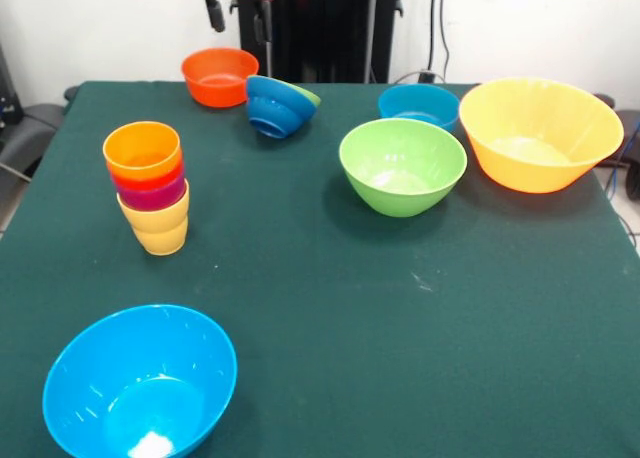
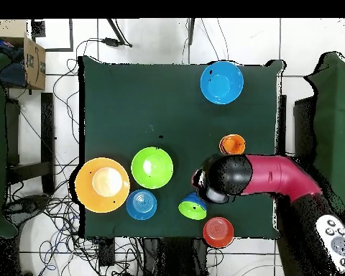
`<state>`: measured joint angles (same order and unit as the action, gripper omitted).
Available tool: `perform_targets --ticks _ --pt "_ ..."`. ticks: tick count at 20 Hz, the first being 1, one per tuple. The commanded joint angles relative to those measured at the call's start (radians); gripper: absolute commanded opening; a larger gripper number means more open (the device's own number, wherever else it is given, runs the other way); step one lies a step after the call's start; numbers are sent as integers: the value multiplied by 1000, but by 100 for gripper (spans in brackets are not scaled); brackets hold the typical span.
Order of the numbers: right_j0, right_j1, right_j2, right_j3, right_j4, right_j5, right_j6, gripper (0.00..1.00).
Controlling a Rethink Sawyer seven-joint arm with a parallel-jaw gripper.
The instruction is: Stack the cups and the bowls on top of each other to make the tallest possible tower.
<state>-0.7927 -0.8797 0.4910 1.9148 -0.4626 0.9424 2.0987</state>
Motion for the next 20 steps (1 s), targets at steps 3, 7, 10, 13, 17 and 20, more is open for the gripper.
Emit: perform_targets --ticks 3,7,10,13,17,20 --pt "86 12 -170 219 -116 -318 227 100" --pt "133 45 -260 245 -125 -459 269 100" --pt "168 74 -329 262 -130 -553 290 100" --pt "193 114 -373 271 -144 -597 254 100" --pt "214 129 -388 292 -180 -627 167 100" --pt "228 130 -387 304 -211 -645 112 100"
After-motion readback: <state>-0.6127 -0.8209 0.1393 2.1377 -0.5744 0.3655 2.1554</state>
